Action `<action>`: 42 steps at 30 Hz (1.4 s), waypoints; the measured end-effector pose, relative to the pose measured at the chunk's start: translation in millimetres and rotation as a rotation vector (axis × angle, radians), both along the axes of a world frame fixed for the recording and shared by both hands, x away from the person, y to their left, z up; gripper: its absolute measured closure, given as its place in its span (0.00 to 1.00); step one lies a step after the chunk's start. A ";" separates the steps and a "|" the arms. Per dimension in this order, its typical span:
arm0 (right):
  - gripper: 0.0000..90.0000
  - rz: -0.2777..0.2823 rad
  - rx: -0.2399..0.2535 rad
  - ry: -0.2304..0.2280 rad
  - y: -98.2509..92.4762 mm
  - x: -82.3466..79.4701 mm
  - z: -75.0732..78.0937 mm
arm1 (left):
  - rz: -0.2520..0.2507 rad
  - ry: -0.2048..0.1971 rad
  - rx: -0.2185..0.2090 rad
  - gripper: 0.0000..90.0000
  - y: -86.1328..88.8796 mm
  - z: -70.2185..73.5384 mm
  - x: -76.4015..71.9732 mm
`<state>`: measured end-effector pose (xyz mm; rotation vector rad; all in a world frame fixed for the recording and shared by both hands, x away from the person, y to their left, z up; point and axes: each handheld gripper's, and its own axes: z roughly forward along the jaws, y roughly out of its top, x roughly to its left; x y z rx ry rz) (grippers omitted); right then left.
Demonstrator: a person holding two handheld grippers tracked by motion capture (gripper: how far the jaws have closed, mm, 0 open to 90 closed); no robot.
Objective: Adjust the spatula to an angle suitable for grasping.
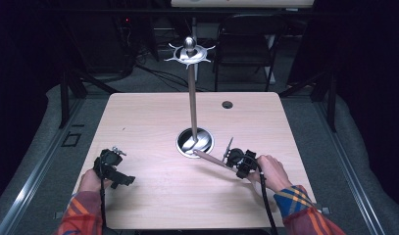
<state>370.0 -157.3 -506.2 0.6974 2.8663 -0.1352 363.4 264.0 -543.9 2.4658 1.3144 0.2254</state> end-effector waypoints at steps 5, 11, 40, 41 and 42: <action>0.87 -0.076 -0.008 -0.008 -8.2 4.0 -2.1 | 0.000 0.000 0.000 0.00 -0.2 -0.3 0.0; 0.87 -0.130 0.146 -0.002 -19.9 7.3 -12.0 | 0.000 0.001 0.001 0.00 -0.1 -0.4 0.1; 0.87 -0.350 0.155 0.038 -39.2 19.1 -22.5 | 0.001 0.001 -0.001 0.00 0.8 0.2 -0.4; 0.87 -0.358 0.159 0.043 -40.1 20.0 -23.6 | 0.002 0.002 -0.001 0.00 0.9 0.2 -0.5; 0.87 -0.366 0.144 0.051 -41.2 21.6 -24.4 | 0.003 0.001 -0.003 0.00 1.0 0.1 -0.6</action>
